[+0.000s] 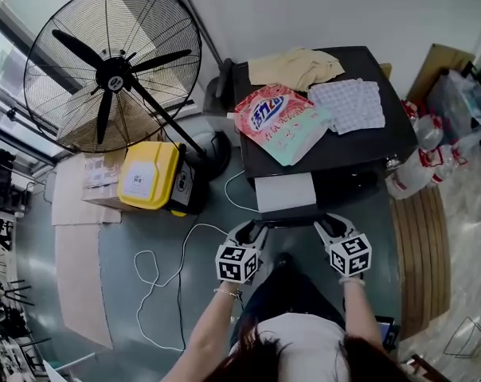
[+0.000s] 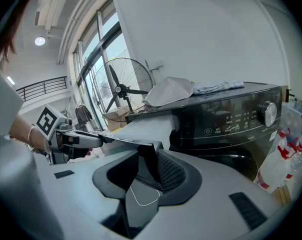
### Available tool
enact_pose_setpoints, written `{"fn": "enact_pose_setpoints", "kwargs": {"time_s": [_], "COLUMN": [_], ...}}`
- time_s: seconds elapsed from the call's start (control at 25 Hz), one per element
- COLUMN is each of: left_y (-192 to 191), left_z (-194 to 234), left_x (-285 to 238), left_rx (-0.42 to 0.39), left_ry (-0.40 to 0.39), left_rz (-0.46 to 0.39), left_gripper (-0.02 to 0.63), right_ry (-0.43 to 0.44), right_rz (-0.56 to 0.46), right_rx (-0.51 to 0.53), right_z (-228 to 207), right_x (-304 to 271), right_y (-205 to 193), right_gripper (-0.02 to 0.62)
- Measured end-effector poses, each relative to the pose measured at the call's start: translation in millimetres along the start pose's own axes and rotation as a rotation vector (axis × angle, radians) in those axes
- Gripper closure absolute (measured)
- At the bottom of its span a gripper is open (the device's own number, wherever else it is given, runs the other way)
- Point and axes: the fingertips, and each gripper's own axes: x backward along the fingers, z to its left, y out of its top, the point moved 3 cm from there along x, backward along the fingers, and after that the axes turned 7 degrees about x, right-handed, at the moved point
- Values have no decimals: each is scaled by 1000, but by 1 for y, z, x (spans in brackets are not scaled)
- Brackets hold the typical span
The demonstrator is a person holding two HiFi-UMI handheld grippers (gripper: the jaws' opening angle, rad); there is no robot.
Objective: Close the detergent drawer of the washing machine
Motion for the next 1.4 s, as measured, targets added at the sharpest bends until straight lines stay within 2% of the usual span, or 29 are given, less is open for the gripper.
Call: {"fn": "enact_pose_setpoints", "kwargs": {"time_s": [1.4], "left_y": [43], "left_z": [26], "left_x": [-36], "left_rx": [-21], "left_ry": [9], "left_rz": [-12], "left_gripper": [445], "right_ry": [-96], "right_rz": [-57], "right_rx": [-63], "right_z": [-28], "right_x": [-41], "right_y": [34], "right_gripper": [453]}}
